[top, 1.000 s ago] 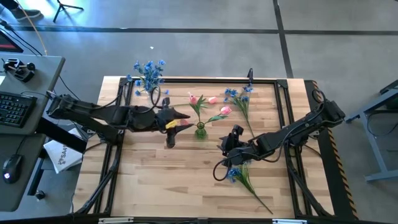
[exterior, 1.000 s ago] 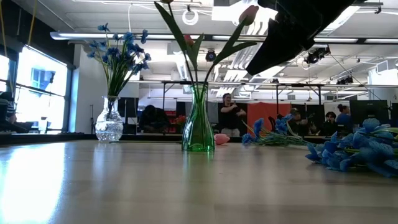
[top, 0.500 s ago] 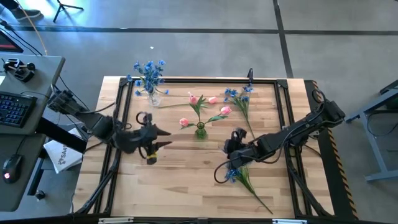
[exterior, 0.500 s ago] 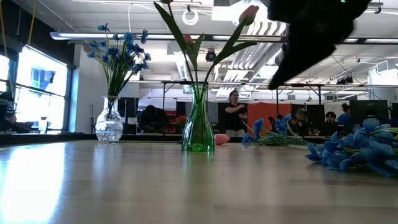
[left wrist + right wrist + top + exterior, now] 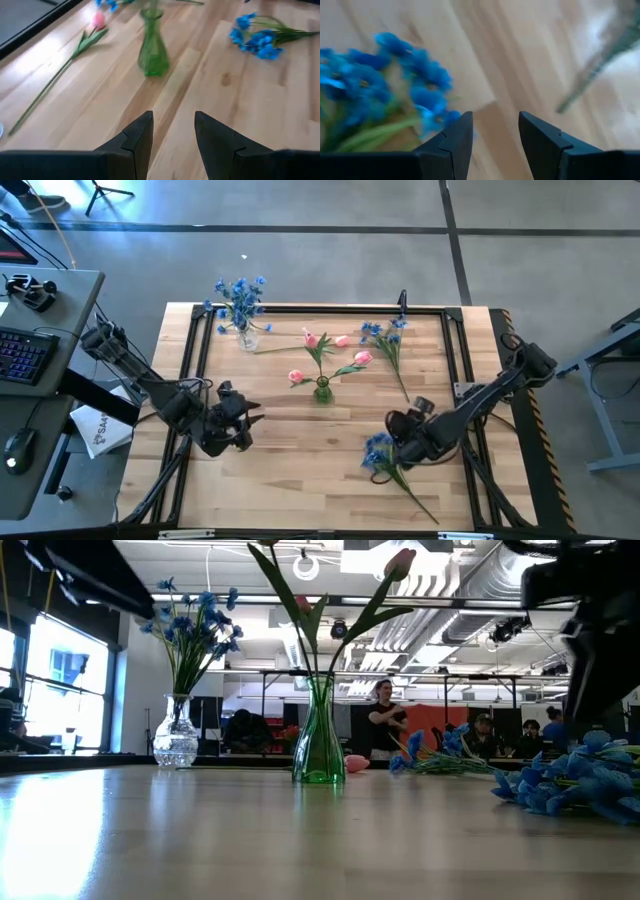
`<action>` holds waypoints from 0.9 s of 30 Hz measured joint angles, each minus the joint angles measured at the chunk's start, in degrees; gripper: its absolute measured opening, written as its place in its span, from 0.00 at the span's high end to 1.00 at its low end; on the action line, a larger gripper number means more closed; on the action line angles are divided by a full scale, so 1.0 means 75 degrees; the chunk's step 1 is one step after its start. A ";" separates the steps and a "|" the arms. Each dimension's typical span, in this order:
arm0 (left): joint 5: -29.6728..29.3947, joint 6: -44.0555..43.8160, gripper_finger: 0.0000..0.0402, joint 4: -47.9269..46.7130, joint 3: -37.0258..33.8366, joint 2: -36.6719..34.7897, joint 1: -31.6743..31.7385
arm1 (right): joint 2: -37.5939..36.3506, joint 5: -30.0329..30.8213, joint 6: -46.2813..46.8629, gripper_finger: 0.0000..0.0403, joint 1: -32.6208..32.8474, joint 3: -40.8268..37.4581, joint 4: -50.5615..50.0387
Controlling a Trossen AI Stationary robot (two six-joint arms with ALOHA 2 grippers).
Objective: Sort flowers into vase by color
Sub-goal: Put the blue flowers into the transparent vase
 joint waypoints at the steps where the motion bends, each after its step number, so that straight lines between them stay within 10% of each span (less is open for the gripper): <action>1: -0.0060 -0.0143 0.67 0.0011 -0.0119 0.0000 -0.0013 | 0.0000 0.0153 0.0227 0.62 0.0104 0.0000 -0.0224; 9: -0.0404 -0.0833 0.67 0.0073 -0.0820 0.0000 -0.0036 | -0.0366 0.1000 0.1190 0.62 0.0134 -0.0407 -0.1293; 19: -0.0823 -0.0961 0.67 0.0142 -0.0991 -0.0001 -0.0032 | -0.3356 0.1255 0.0335 0.60 -0.1768 -0.3244 0.1840; 27: -0.0920 -0.0961 0.67 0.0208 -0.0991 -0.0003 -0.0030 | -0.3581 0.1164 -0.1582 0.52 -0.4001 -0.4278 0.4398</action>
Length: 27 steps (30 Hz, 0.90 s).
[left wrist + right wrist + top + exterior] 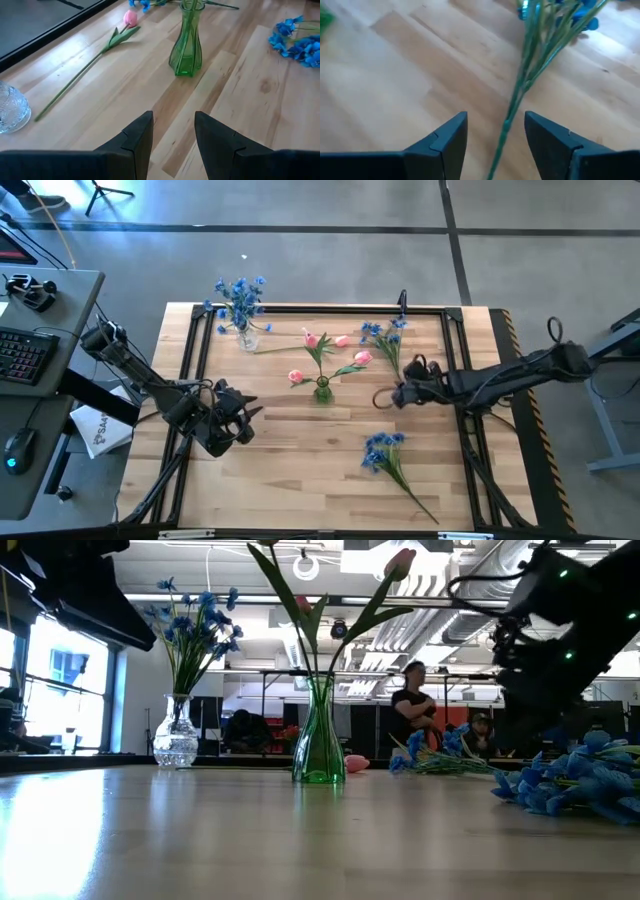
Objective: Sort flowers into vase by color
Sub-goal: Put the blue flowers into the transparent vase
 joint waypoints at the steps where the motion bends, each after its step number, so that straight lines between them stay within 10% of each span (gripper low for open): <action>1: -0.0004 0.0000 0.67 0.0017 0.0000 0.0000 0.0000 | 0.0083 -0.0077 -0.0155 0.52 -0.0215 -0.0031 0.0145; 17: -0.0013 0.0006 0.67 0.0155 0.0003 0.0000 0.0000 | 0.1827 -0.0788 -0.1263 0.67 -0.1784 -0.0064 0.1502; 27: -0.0040 0.0087 0.67 0.0162 0.0006 0.0000 0.0000 | 0.2256 -0.0951 -0.1430 0.97 -0.2051 -0.0038 0.1821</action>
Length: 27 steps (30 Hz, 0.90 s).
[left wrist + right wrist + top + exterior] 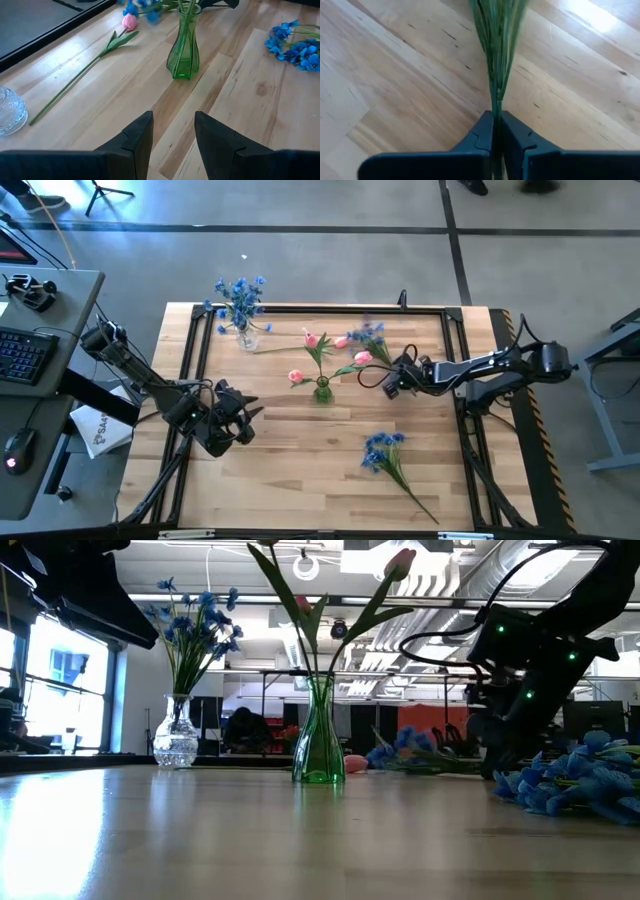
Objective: Sort flowers into vase by color
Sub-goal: Put the blue flowers into the transparent vase
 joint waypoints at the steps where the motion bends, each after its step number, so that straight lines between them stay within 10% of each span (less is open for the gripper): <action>1: 0.0000 0.0000 0.67 -0.0001 0.0000 0.0000 0.0000 | 0.0003 0.0042 0.0003 0.97 0.0003 -0.0003 0.0006; 17: -0.0039 0.0265 0.67 0.0299 0.0006 0.0000 0.0000 | -0.2908 0.1777 -0.0561 0.99 0.0657 -0.0041 0.0723; 27: -0.0139 0.4119 0.67 0.3367 0.0006 0.0000 -0.0003 | -0.5506 0.2301 -0.3775 1.00 0.2771 -0.0029 0.3923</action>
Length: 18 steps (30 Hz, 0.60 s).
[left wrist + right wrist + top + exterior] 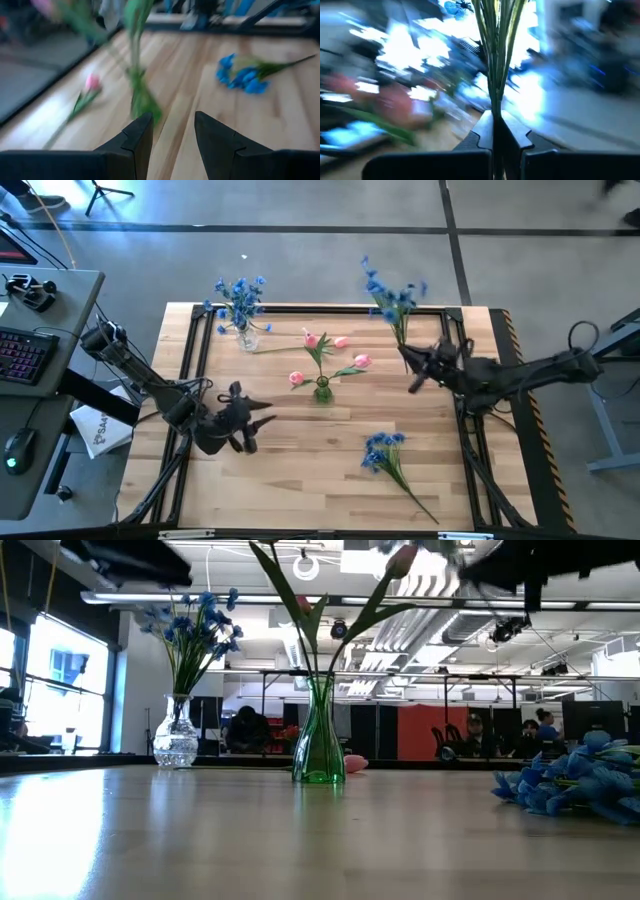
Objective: Sort flowers into vase by color
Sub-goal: Put the blue flowers into the transparent vase
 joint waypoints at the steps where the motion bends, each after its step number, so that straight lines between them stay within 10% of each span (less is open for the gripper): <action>1: -0.0001 0.0497 0.67 0.0430 0.0000 0.0000 0.0003 | -0.0023 -0.0268 -0.0433 1.00 0.0236 0.0000 0.0539; 10: 0.0825 0.4246 0.67 0.4412 0.0000 0.0494 0.0092 | 0.1576 -0.3331 -0.2601 1.00 0.1821 0.0009 0.4299; 18: 0.1746 0.6098 0.67 0.7333 0.0000 0.1673 0.0485 | 0.4892 -0.3867 -0.3275 1.00 0.2256 0.1147 0.5893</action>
